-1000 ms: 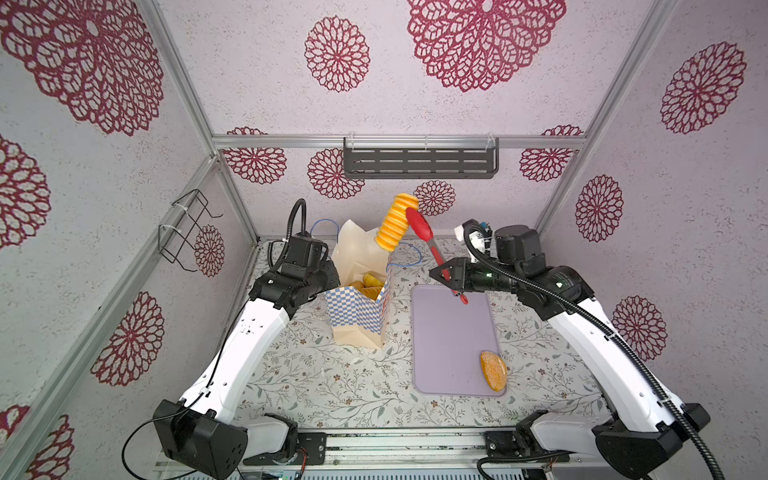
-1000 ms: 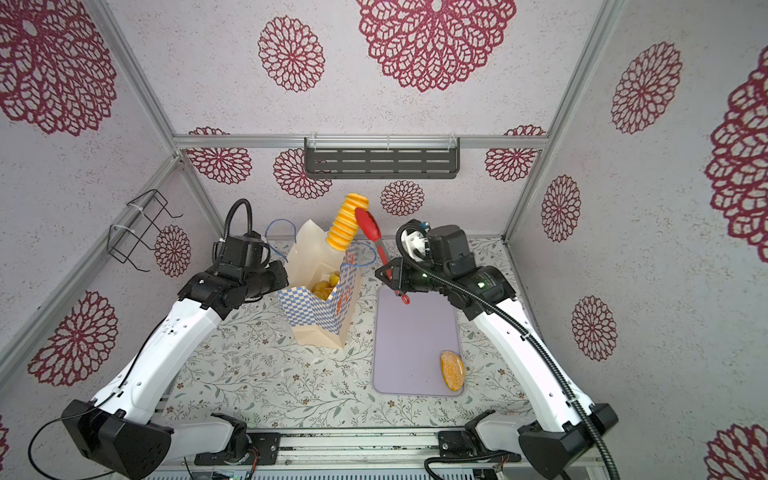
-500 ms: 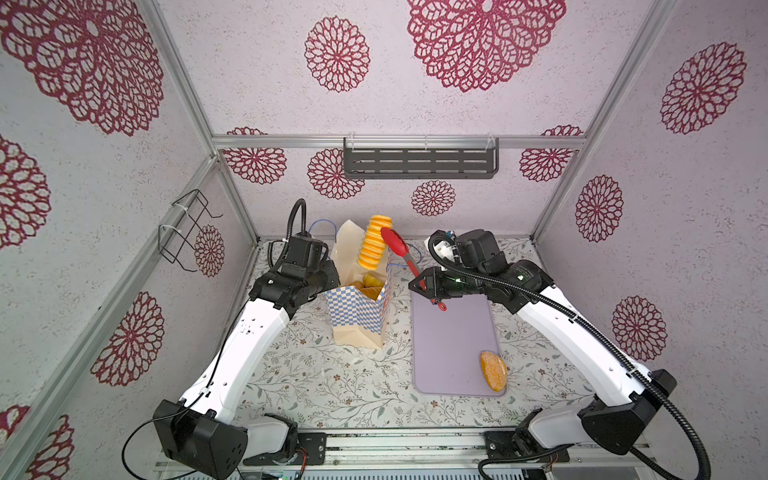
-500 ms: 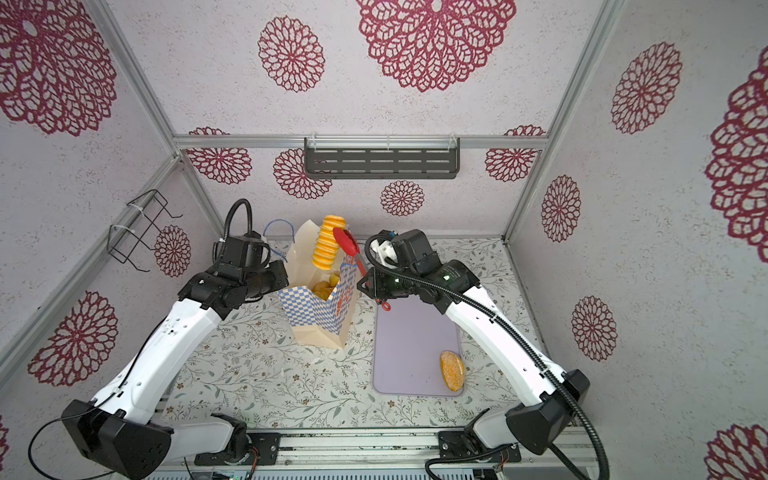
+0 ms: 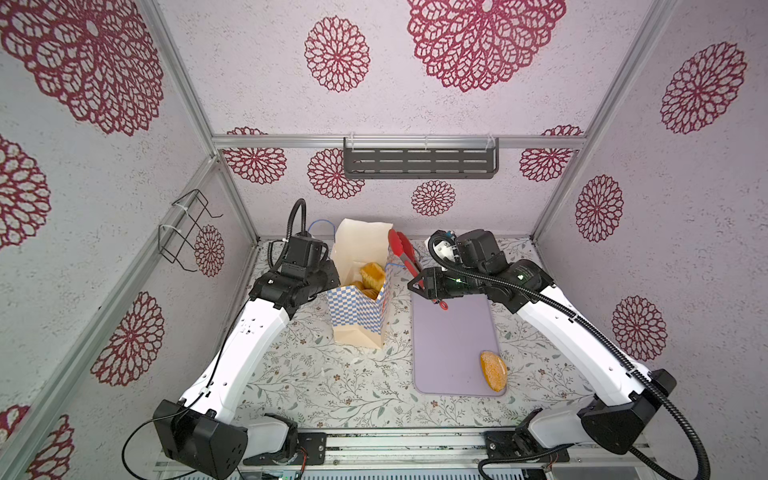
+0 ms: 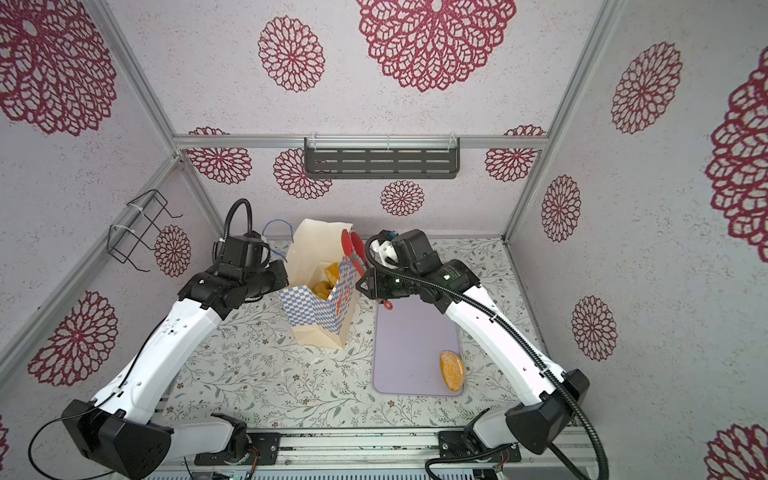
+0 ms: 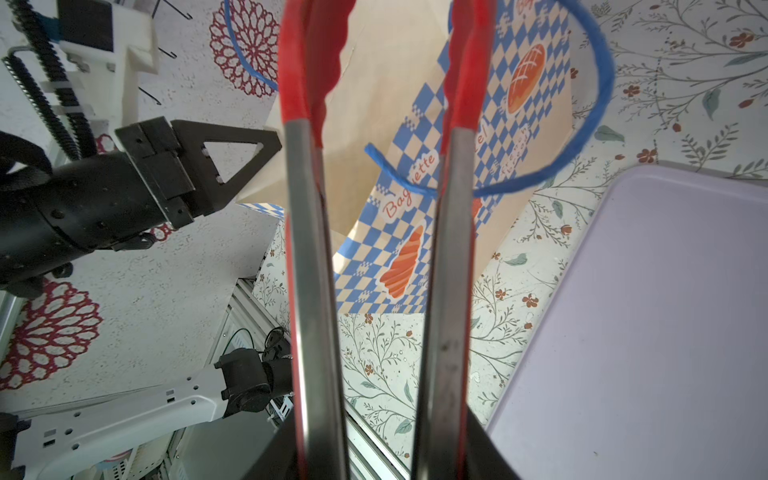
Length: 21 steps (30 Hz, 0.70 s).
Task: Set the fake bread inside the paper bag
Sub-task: 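Open the tongs to drop the striped bun into the bag, then move the open tongs down to the sesame oblong bun on the tray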
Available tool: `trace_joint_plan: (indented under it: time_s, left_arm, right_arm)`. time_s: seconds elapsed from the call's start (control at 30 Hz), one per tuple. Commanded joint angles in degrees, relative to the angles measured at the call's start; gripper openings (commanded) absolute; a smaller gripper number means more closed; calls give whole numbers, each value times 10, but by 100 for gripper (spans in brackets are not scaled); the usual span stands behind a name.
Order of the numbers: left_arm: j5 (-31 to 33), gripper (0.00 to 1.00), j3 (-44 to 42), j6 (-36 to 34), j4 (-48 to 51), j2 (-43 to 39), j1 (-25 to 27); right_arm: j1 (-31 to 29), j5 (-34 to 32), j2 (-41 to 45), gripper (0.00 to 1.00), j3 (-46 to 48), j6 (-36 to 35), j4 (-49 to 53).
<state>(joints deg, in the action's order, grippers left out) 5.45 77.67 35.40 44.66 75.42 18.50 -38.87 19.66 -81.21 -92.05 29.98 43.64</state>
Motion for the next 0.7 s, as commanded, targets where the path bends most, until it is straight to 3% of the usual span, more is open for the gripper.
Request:
trace_joint_plan:
  time_s: [0.0,0.37,0.67]
  left_arm:
    - [2,7,2,0,-9,-6,2]
    - [7,18,1,-1,-6,-17,2]
    - [11,31,-5,-5,-15,-26,1]
  right_arm:
    - [-4,-6,12,42,-36,-11,-21]
    - [32,-71,72,40,-51,-31,54]
    - [110,-72,174,39,68,-27,162]
